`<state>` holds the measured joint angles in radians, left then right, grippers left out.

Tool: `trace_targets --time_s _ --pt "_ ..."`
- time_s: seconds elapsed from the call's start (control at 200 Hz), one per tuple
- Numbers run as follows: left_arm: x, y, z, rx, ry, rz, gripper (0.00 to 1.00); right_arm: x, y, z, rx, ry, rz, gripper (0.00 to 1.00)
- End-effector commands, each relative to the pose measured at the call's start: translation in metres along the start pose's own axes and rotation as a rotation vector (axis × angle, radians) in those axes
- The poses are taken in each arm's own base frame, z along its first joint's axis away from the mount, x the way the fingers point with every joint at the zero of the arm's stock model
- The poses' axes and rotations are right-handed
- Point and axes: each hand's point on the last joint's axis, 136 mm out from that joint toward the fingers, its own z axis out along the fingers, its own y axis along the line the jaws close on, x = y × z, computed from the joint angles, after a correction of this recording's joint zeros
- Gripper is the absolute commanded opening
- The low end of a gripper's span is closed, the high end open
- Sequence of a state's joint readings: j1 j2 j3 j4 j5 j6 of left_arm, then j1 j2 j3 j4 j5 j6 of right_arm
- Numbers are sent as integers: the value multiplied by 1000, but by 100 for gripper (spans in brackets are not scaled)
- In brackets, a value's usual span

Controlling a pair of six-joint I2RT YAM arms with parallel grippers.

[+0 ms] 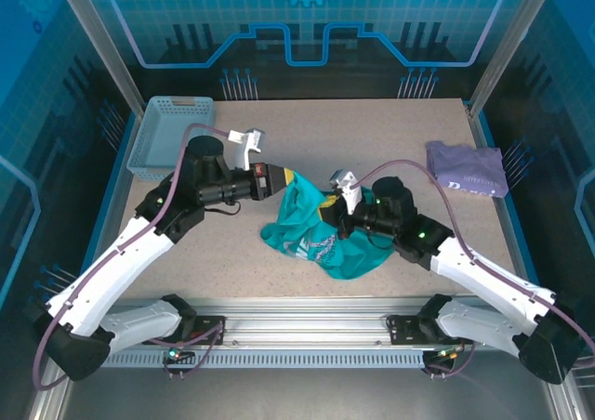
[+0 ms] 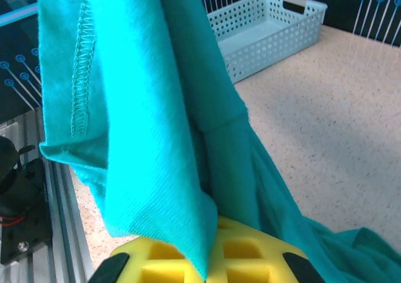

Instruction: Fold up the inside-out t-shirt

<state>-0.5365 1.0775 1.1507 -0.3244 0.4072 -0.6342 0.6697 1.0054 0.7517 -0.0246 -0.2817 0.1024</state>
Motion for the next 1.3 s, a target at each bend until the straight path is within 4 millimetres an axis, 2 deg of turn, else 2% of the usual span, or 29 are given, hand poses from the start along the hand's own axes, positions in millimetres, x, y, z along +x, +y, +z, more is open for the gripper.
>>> trace_targets --time_s 0.0,0.17,0.27,0.39,0.475,0.57,0.68,0.815,0.965,1.296 --pt "-3 -11 -11 69 -6 -35 0 -6 20 -14 -190 -14 -102 0" --pt "0 11 -5 -18 9 -13 0 -17 40 -19 -353 -63 -121 0" --pt "3 29 2 -90 27 0 0 -21 41 -16 -372 -79 -115 0" --pt "6 43 6 -138 33 28 22 -28 36 -13 -351 -106 -107 0" --pt "7 44 3 -148 31 54 35 -30 32 -10 -324 -113 -104 0" --pt "8 39 -8 -140 6 94 43 -28 26 -7 -295 -111 -99 0" --pt "15 28 -19 -101 -13 127 48 -29 23 -6 -276 -119 -89 0" --pt "36 20 -22 -48 32 153 48 -30 20 -4 -262 -123 -85 0" --pt "58 16 -4 52 139 110 43 -31 20 -4 -265 -123 -84 0" --pt "63 25 36 128 208 -18 40 -29 20 -6 -256 -124 -89 0"
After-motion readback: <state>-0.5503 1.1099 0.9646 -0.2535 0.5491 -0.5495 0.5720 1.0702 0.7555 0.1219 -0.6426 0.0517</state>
